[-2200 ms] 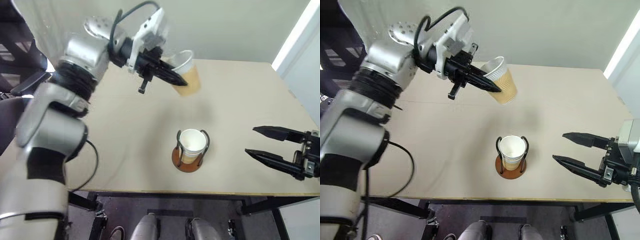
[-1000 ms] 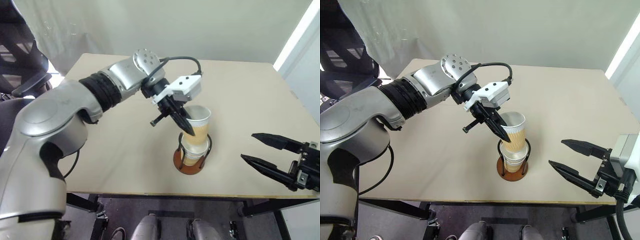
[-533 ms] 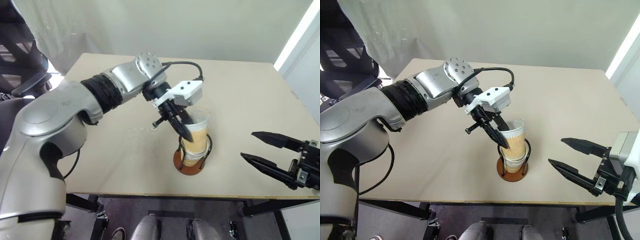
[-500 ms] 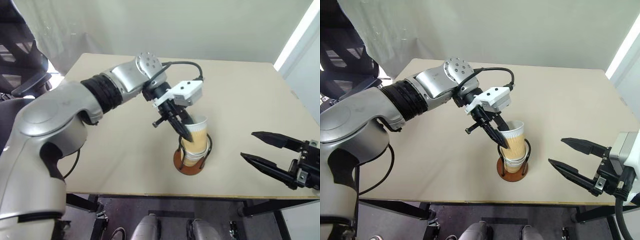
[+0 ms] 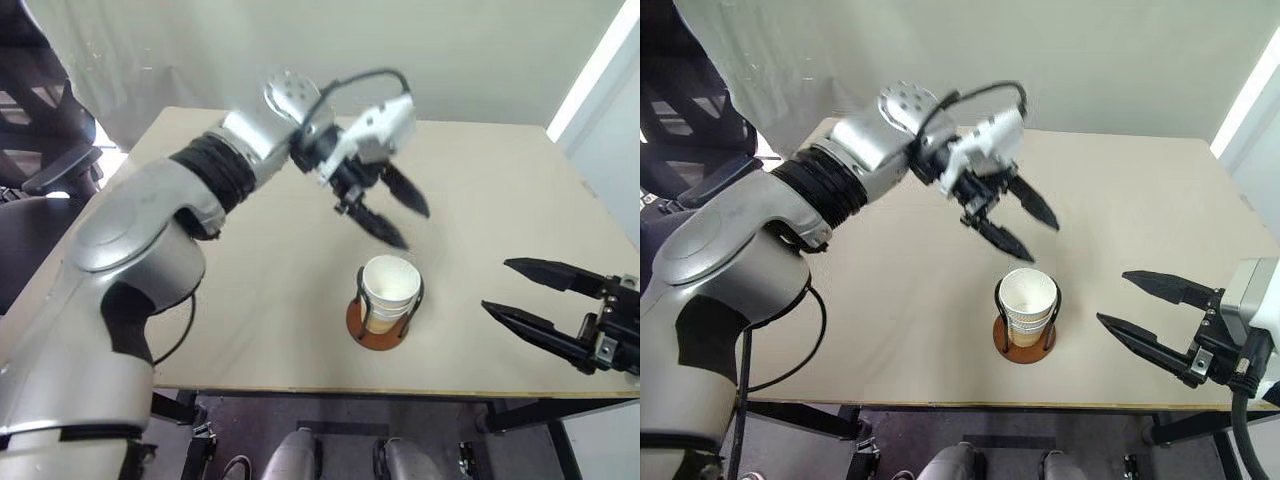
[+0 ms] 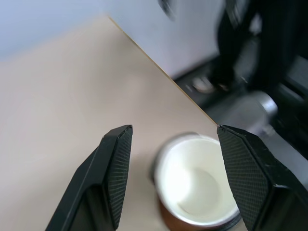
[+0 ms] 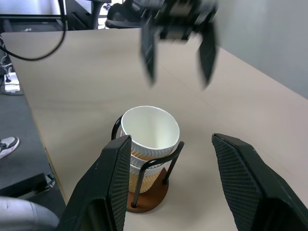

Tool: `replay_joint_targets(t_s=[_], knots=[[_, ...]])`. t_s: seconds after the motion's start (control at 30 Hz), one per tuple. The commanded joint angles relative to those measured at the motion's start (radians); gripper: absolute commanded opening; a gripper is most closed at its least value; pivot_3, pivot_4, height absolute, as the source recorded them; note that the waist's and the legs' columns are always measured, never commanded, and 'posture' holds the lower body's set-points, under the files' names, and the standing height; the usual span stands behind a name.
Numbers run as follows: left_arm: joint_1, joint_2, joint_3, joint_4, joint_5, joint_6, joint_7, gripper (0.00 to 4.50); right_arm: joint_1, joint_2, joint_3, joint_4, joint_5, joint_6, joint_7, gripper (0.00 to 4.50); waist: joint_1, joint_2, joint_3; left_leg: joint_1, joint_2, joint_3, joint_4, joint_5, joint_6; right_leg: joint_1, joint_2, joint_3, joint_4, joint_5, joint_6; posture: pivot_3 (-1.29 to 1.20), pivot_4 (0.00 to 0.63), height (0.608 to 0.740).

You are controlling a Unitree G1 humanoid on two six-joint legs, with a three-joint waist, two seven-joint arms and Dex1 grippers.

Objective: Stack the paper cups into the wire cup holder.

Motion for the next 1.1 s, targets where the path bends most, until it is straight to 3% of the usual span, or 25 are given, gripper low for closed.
replay_joint_targets(t_s=[0.03, 0.2, 0.27, 0.43, 0.6, 0.77, 0.83, 0.9, 1.1], knots=[[0.007, 0.016, 0.206, 0.086, 0.03, 0.081, -0.034, 2.99, -0.044, -0.021, 0.062, 0.064, -0.074, -0.036, 0.031, 2.72, -0.001, 0.001, 0.0, 0.0, 0.0, 0.0, 0.0, 0.0, 0.0, 0.0, 0.0, 0.0, 0.0, 0.0, 0.0, 0.0, 0.15, 0.74], [0.109, 0.085, 0.448, 0.25, 0.237, 0.142, 0.054, 2.99, -0.244, -0.053, 0.327, 0.274, -0.345, -0.1, -0.062, 2.72, -0.014, 0.004, -0.001, 0.005, 0.0, 0.001, 0.0, 0.003, -0.004, 0.001, 0.0, 0.004, 0.0, -0.001, 0.001, 0.0, 0.15, 0.74], [0.212, 0.16, 0.54, 0.247, 0.297, 0.18, 0.19, 2.99, -0.356, -0.039, 0.439, 0.373, -0.43, -0.121, -0.093, 2.72, -0.022, 0.005, -0.001, 0.005, 0.0, 0.001, -0.001, 0.004, -0.003, 0.0, 0.001, 0.003, 0.001, 0.0, 0.001, 0.0, 0.15, 0.74], [0.496, 0.288, 0.782, 0.072, 0.351, 0.294, 0.417, 2.99, -0.535, 0.022, 0.621, 0.556, -0.628, -0.178, -0.134, 2.72, -0.03, 0.005, 0.0, 0.002, 0.001, 0.001, -0.001, 0.015, -0.008, -0.003, 0.004, 0.004, 0.004, 0.001, 0.001, 0.0, 0.15, 0.74], [0.828, 0.363, 1.028, -0.235, 0.333, 0.426, 0.633, 2.99, -0.661, 0.102, 0.72, 0.677, -0.712, -0.2, -0.114, 2.72, -0.022, 0.005, 0.0, 0.003, 0.001, 0.001, -0.002, 0.015, -0.007, -0.004, 0.003, 0.003, 0.001, 0.001, 0.001, 0.0, 0.15, 0.74], [1.225, 0.423, 1.282, -0.62, 0.253, 0.549, 0.683, 2.99, -0.786, 0.145, 0.805, 0.826, -0.734, -0.23, 0.031, 2.72, -0.031, 0.004, -0.001, 0.003, 0.0, 0.002, -0.002, 0.015, -0.007, -0.003, 0.003, 0.003, 0.001, 0.001, -0.002, 0.0, 0.15, 0.74], [1.313, 0.426, 1.37, -0.716, 0.209, 0.608, 0.697, 2.99, -0.818, 0.152, 0.818, 0.868, -0.733, -0.243, 0.092, 2.72, -0.029, 0.004, -0.001, 0.005, 0.001, 0.0, -0.002, 0.016, -0.009, -0.004, 0.003, 0.001, 0.002, 0.001, -0.006, 0.0, 0.15, 0.74], [1.404, 0.436, 1.461, -0.791, 0.176, 0.65, 0.694, 2.99, -0.859, 0.154, 0.84, 0.927, -0.747, -0.265, 0.158, 2.72, -0.027, 0.003, -0.001, 0.005, 0.001, -0.001, -0.002, 0.017, -0.011, -0.004, 0.003, 0.0, 0.004, -0.004, -0.018, 0.0, 0.15, 0.74], [1.565, 0.456, 1.644, -0.899, 0.151, 0.728, 0.674, 2.99, -0.972, 0.153, 0.903, 1.066, -0.787, -0.313, 0.341, 2.72, -0.032, 0.003, -0.001, 0.012, 0.001, -0.001, -0.013, 0.018, -0.01, -0.003, 0.004, 0.003, 0.009, 0.002, -0.029, 0.0, 0.15, 0.74]])
